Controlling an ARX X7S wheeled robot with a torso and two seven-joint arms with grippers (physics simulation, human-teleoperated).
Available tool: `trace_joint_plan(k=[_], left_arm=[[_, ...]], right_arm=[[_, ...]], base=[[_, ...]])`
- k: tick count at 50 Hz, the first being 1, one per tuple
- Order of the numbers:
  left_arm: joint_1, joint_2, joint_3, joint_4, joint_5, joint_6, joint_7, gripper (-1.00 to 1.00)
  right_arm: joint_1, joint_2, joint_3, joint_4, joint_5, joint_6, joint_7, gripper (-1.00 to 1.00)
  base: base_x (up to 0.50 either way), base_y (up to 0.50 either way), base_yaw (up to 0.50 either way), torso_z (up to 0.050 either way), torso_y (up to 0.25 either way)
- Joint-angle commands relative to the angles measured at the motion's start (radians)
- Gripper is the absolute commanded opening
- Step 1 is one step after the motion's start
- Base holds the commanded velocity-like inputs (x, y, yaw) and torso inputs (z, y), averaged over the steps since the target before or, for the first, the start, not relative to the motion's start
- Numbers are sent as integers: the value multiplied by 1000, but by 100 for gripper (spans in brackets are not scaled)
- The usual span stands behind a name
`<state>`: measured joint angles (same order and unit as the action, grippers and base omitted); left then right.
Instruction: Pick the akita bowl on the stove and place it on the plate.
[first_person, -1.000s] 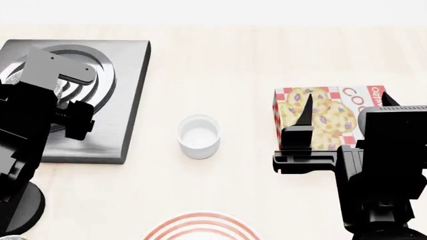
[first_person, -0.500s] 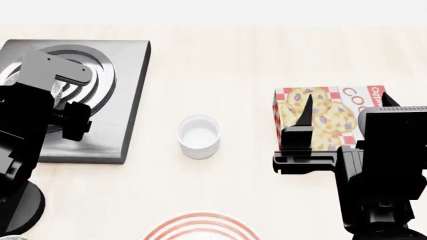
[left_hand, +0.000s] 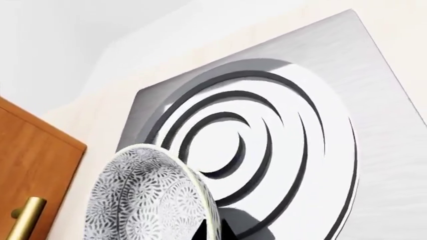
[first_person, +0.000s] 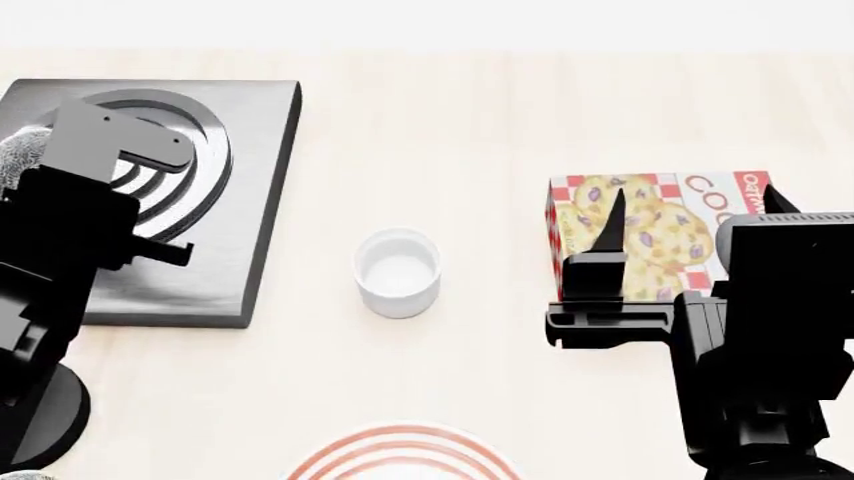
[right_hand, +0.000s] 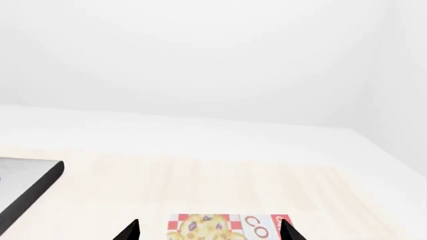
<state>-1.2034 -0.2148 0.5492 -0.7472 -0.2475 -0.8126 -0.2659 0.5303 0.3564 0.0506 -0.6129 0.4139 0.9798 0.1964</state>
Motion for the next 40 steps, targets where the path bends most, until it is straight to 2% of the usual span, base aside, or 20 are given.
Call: trace_joint_plan(k=[1,6,12,17,21,27,32,34,35,37,40], left_arm=[[-7,20,-19,10,15,5,30,-100],[-21,21,-44,46,7,12,5,-100],[-60,13,-45,185,-6,-8,20,-100],[-85,-21,16,399,-11,-63,77,-100],[-80,-91,135,634,-6,-121,163,-100],[-90,-187,265,850,2,-143,267,-100],[-107,-265,346,1038,2,-161,339,-100],[-109,-291,337,1138,-48,-194,384,-100],[-127,-317,388,1181,-14,-186,393,-100],[-143,-347,413,1261,-23,-198,425,-100],[-153,-364,417,1316,-34,-207,444,-100]], right_arm=[[-1,-16,20,-1,-13,-1,-18,100],[-1,-15,20,0,-12,-2,-16,100],[0,-14,17,8,-14,-10,-15,100],[4,-12,19,-4,-8,5,-10,100],[2,-11,17,-4,-8,2,-9,100],[1,-10,15,-3,-7,0,-7,100],[5,-9,14,-7,-3,9,-4,100],[3,-9,16,-9,-2,8,-2,100],[4,-9,17,-10,0,11,-2,100],[2,-8,13,-5,-3,3,-3,100],[3,-8,13,-3,-2,2,-2,100]], base=[[0,0,0,0,0],[0,0,0,0,0],[0,0,0,0,0],[0,0,0,0,0],[0,0,0,0,0],[0,0,0,0,0],[0,0,0,0,0],[0,0,0,0,0],[0,0,0,0,0],[0,0,0,0,0],[0,0,0,0,0]])
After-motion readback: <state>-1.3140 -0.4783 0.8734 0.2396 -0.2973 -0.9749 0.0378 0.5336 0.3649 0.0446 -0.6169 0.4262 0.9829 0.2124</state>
